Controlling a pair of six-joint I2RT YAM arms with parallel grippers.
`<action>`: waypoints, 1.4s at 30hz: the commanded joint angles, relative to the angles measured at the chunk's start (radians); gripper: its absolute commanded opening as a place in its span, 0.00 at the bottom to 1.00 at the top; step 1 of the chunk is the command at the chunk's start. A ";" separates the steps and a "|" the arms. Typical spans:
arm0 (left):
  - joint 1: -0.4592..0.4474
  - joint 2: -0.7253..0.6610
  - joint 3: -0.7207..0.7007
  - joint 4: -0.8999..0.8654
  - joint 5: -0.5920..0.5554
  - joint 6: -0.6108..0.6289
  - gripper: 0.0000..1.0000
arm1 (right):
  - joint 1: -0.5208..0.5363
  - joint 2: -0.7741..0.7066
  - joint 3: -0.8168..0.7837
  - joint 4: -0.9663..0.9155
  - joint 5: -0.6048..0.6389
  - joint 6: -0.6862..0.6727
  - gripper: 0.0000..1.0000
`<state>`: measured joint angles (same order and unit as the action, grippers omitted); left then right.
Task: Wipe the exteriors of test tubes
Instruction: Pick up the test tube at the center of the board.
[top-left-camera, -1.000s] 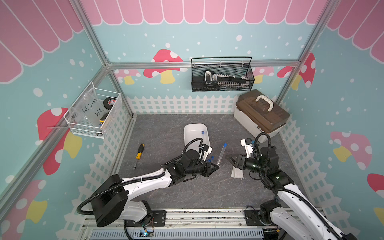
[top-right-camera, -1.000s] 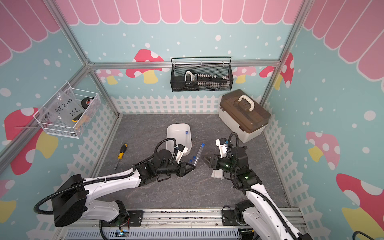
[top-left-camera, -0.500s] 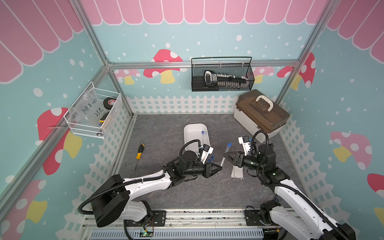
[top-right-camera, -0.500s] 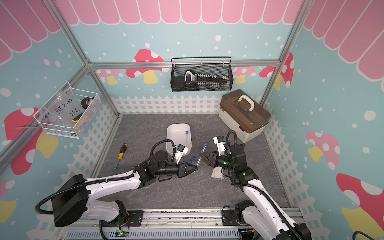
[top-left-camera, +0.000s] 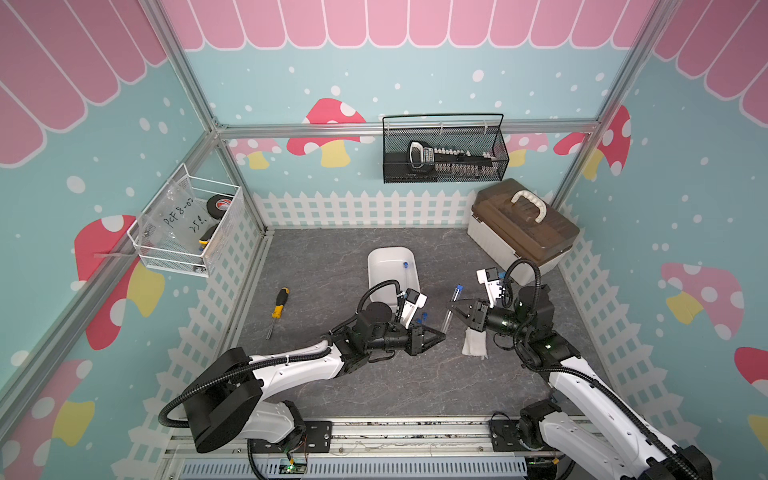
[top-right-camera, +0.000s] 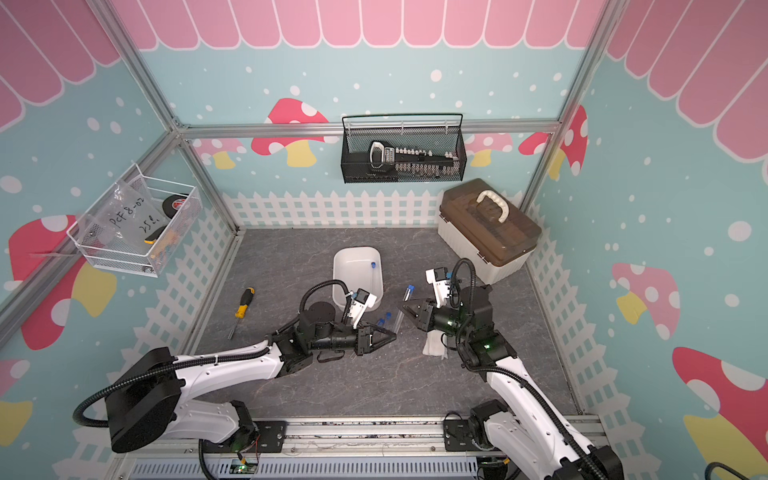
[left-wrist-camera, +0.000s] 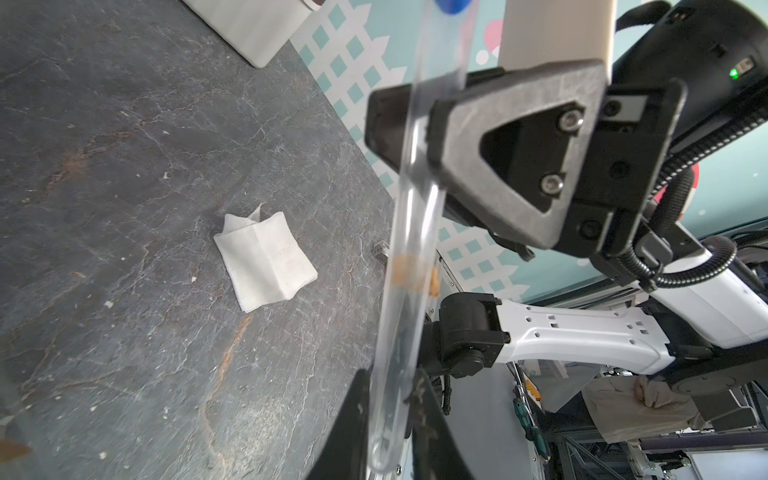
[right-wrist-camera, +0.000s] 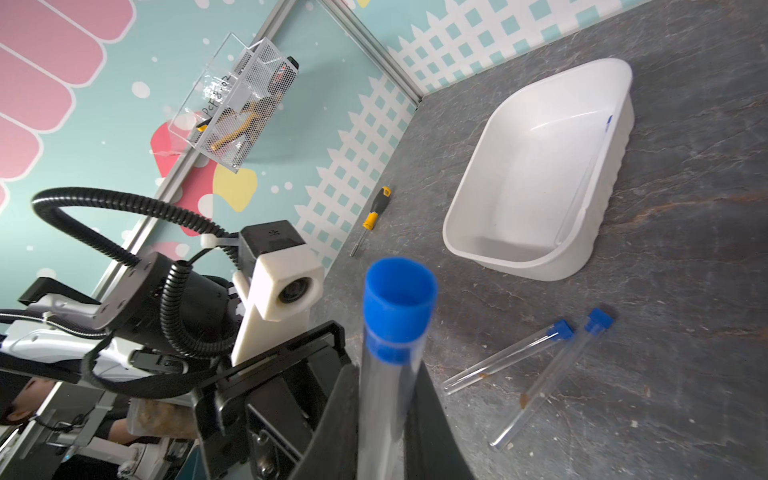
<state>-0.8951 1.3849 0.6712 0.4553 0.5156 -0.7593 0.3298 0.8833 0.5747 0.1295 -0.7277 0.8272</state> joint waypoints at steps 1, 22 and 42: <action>0.004 0.011 -0.007 0.046 0.033 -0.022 0.25 | -0.009 0.004 0.026 0.025 0.045 -0.014 0.12; -0.019 0.112 0.072 0.073 0.043 0.038 0.35 | 0.009 -0.007 0.083 -0.068 0.087 0.030 0.10; -0.021 0.091 0.081 0.005 0.028 0.108 0.07 | 0.030 0.027 0.097 -0.117 0.086 0.012 0.11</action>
<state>-0.9131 1.4921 0.7399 0.4530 0.5529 -0.6571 0.3489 0.9066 0.6464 0.0216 -0.6426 0.8505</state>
